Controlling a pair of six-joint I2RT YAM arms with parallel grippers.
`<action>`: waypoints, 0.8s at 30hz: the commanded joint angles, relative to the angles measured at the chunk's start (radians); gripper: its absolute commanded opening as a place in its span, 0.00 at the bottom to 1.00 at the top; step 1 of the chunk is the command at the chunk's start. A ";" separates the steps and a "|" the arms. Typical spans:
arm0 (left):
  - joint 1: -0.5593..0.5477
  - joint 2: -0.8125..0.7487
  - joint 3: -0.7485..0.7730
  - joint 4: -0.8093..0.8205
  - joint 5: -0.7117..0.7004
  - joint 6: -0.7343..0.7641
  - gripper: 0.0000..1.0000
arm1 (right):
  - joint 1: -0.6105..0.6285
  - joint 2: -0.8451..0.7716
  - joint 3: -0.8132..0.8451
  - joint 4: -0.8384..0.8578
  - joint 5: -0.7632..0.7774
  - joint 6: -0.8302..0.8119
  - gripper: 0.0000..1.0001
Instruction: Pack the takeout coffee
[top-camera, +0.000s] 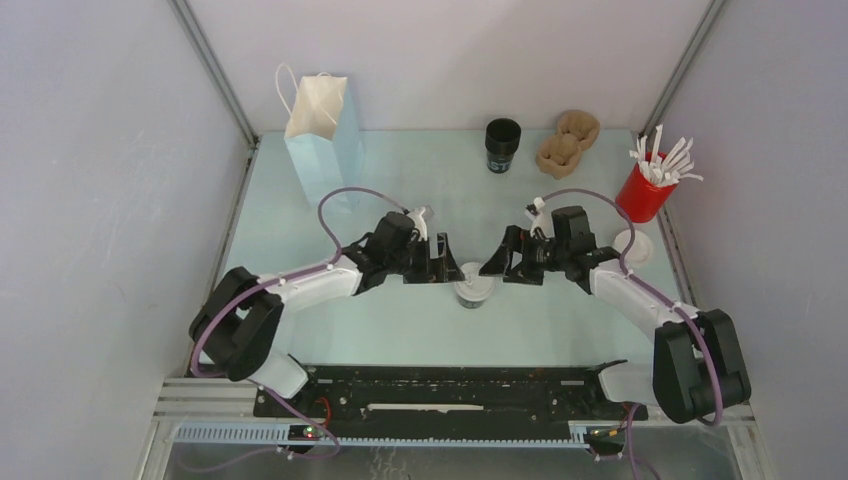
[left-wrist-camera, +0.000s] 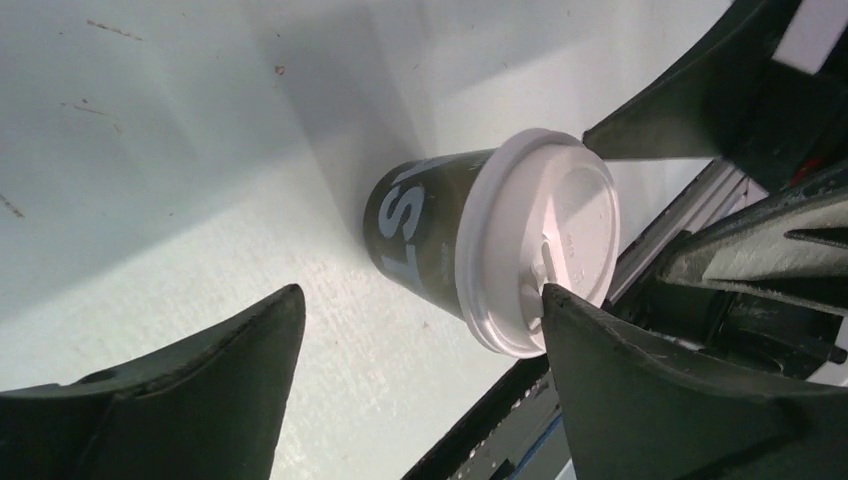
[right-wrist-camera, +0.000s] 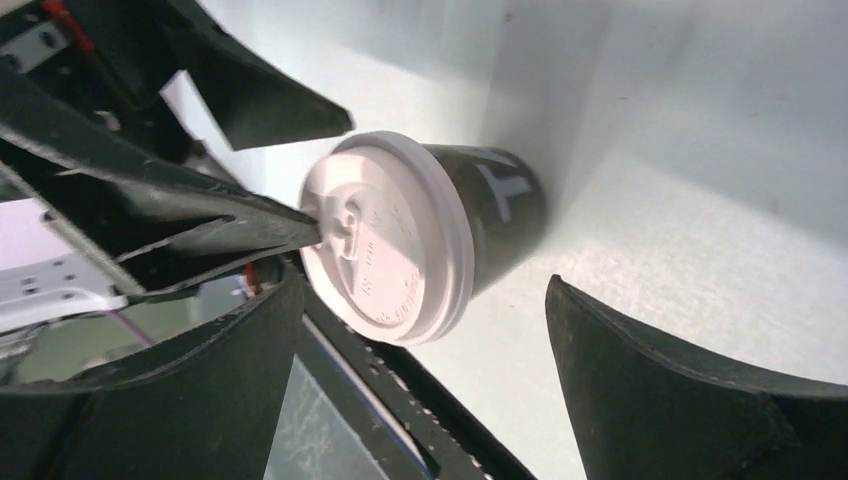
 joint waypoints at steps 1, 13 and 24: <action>0.004 -0.078 0.107 -0.165 -0.010 0.094 0.93 | 0.051 -0.072 0.115 -0.233 0.216 -0.153 1.00; 0.094 -0.421 0.031 -0.328 -0.077 0.162 0.99 | 0.362 0.009 0.362 -0.419 0.514 -0.265 1.00; 0.092 -0.129 -0.077 0.066 0.029 0.014 0.87 | 0.356 0.129 0.266 -0.077 0.368 0.025 0.99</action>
